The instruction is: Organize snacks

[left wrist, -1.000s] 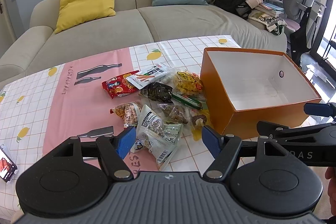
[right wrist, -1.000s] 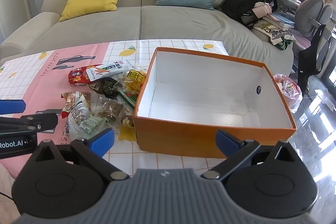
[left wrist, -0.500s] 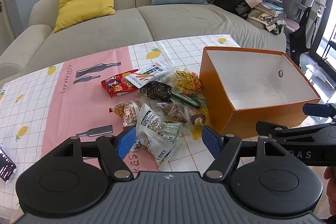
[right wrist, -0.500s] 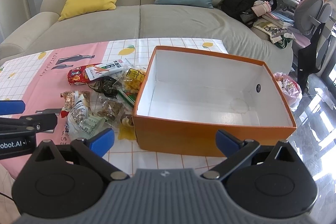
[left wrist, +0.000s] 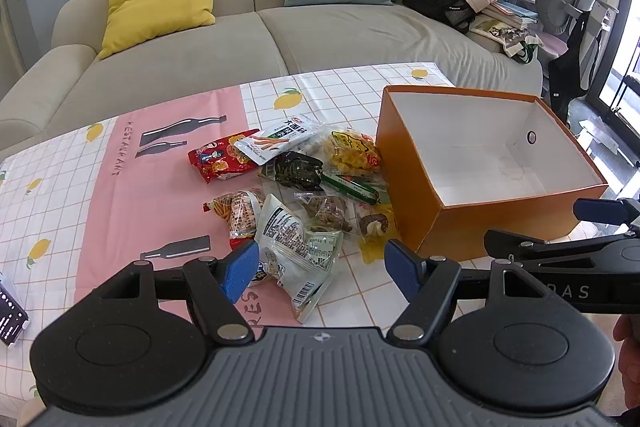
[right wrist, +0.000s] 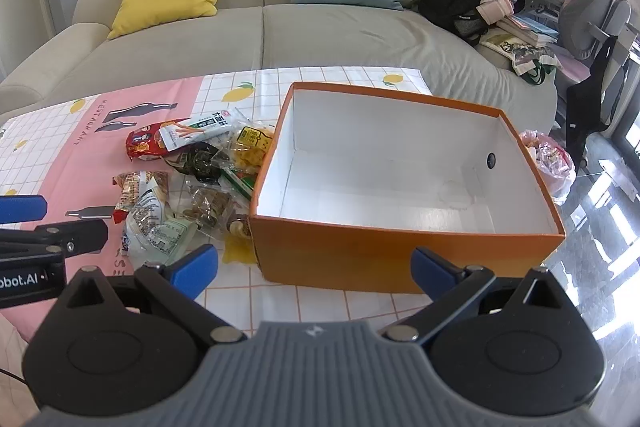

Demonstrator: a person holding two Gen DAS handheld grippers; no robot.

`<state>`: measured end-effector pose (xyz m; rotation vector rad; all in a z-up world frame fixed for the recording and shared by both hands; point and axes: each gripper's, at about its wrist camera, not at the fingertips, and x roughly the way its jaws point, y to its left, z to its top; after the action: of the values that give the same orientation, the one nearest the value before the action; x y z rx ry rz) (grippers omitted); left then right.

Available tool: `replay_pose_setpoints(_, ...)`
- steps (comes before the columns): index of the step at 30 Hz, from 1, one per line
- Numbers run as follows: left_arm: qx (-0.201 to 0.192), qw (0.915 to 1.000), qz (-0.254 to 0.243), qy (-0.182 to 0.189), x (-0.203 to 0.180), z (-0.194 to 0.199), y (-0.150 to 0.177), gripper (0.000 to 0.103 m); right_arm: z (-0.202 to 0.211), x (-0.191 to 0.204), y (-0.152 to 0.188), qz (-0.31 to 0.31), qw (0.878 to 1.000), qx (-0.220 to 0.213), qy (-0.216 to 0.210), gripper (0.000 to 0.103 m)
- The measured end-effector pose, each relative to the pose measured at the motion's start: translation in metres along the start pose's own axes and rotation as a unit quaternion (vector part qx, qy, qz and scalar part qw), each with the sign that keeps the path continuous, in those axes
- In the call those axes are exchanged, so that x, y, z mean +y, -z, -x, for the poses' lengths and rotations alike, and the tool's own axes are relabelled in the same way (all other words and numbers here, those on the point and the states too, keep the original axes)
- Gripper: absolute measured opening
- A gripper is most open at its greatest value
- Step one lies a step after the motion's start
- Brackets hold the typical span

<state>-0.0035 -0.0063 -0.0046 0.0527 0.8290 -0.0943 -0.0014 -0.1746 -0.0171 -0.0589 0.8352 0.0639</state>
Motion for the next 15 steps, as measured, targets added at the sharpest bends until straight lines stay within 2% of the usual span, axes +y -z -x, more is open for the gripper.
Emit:
replay_pose_setpoints(10,0.004,0.9999,0.004,0.008,0.0007,0.001,-0.001,0.084,-0.0003,0.0002,-0.0012,0.001,1.0,0.004,-0.002,0.1)
replay_pose_setpoints(15,0.008,0.9998,0.001,0.019,0.0079,0.0022,-0.005,0.079,0.0025,-0.0007,-0.0036,-0.003,1.0,-0.004,-0.015,0.1)
